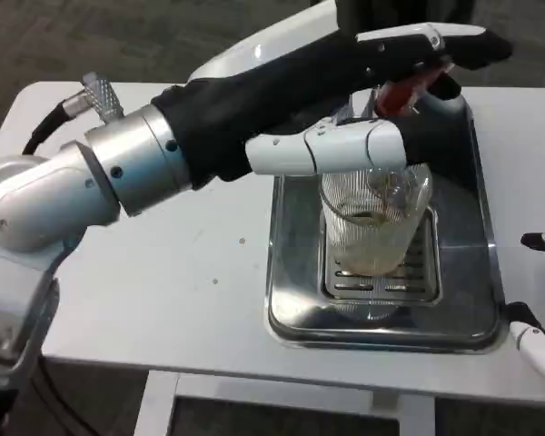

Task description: Grasp the cup under the faucet to collect the drink, then remove the cup.

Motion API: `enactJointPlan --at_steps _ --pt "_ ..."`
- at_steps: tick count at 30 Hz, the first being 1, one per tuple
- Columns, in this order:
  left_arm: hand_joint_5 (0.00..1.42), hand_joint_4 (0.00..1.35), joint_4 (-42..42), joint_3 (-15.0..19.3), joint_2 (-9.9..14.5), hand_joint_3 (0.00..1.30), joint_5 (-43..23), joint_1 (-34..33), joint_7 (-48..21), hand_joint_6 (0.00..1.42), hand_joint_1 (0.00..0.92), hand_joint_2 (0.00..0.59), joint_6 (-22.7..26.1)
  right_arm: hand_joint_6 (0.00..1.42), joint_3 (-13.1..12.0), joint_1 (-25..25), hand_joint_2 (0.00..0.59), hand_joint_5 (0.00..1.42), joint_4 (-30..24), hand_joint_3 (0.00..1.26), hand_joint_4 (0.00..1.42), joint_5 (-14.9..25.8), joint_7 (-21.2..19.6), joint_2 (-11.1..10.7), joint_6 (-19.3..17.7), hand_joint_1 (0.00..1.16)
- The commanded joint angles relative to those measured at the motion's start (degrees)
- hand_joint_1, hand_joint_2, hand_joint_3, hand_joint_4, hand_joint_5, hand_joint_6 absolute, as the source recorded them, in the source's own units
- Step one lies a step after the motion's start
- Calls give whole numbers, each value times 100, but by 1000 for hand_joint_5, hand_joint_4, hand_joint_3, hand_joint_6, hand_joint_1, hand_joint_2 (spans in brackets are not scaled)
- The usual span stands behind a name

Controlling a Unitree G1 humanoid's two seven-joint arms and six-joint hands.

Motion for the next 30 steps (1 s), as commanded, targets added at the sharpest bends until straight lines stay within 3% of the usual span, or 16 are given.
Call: enactJointPlan --at_steps 1,5,8,22,30 --pt "216 110 69 -264 162 168 241 257 -323 158 0 69 -19 50 31 66 485 0 -74 114 0 34 -53 31 50 412" --pt "216 110 64 -269 180 167 305 262 -340 159 0 69 -71 70 -8 40 479 0 -65 99 0 214 -126 71 58 417" --pt "216 110 62 -263 189 167 297 284 -355 159 0 69 -78 86 -146 40 453 11 -27 51 0 686 -379 196 -25 422" --pt "216 110 64 -264 190 166 296 274 -350 160 0 74 -58 200 -538 167 312 132 492 5 30 2466 -1558 368 -1021 502" --pt "211 110 65 -263 197 166 308 285 -349 160 0 74 -61 237 -472 -148 256 144 1248 5 34 3012 -1910 173 -1502 572"
